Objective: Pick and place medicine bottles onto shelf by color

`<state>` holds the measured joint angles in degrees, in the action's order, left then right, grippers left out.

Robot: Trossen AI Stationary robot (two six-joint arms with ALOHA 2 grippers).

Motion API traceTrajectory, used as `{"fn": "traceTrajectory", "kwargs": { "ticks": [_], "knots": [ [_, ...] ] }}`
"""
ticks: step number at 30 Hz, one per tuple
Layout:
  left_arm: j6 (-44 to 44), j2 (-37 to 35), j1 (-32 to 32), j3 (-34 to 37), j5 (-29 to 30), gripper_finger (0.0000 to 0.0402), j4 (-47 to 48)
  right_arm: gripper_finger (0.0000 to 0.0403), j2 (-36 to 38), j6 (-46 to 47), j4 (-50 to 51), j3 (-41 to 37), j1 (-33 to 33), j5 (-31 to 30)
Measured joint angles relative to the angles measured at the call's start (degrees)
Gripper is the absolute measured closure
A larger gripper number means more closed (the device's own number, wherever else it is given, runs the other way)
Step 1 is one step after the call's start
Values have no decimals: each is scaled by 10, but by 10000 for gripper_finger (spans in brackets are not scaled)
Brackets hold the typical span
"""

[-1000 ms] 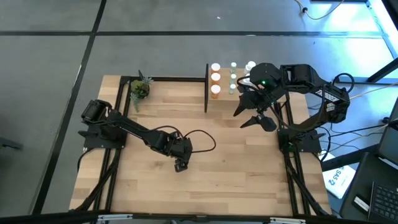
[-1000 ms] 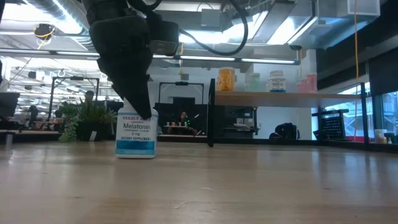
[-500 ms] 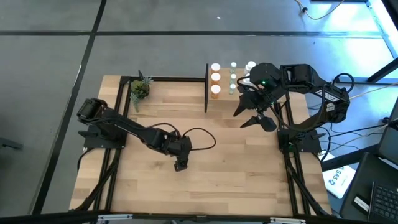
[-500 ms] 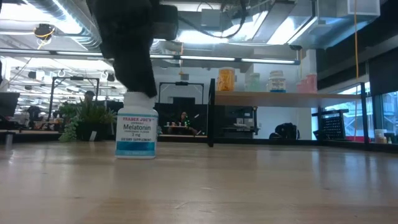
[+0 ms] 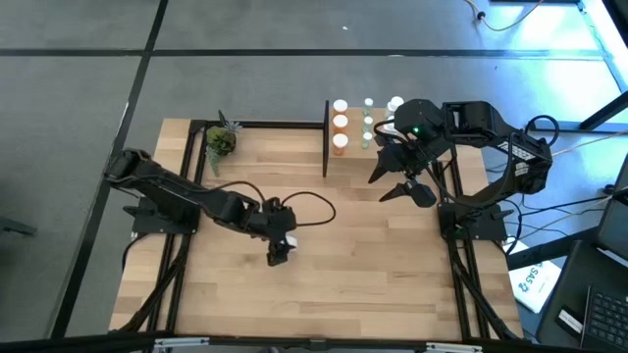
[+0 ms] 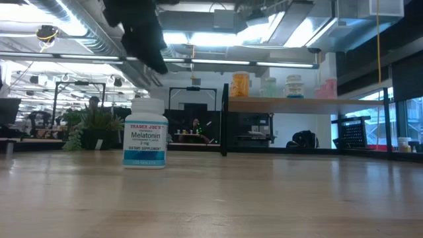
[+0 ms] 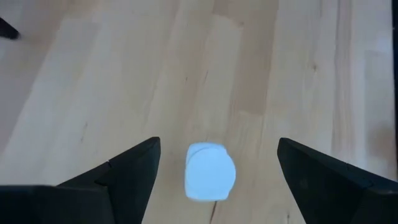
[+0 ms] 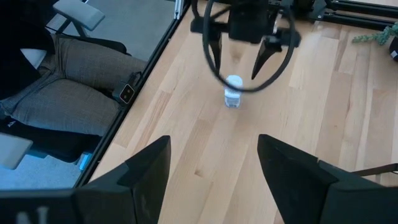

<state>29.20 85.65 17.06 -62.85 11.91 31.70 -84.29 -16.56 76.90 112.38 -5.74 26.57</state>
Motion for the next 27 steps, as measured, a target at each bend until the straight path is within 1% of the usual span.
{"fn": "traceTrajectory", "kwargs": {
  "ticks": [3,8,12,15,19,23,27],
  "knots": [
    [-14,-27,0,0,7,83,8,159,0,0,0,0,0,0],
    [-27,-69,2,0,13,83,49,159,0,0,0,0,0,0],
    [-22,-100,23,0,68,83,103,159,0,0,0,0,0,0],
    [5,-124,51,0,107,83,138,159,0,0,0,0,0,0],
    [20,-156,98,0,153,83,156,159,0,-2,-15,0,0,-27],
    [25,-177,131,0,179,83,155,159,0,3,-31,0,0,-54],
    [44,-186,151,0,197,83,167,159,0,12,-34,0,0,-59]
  ]
}}
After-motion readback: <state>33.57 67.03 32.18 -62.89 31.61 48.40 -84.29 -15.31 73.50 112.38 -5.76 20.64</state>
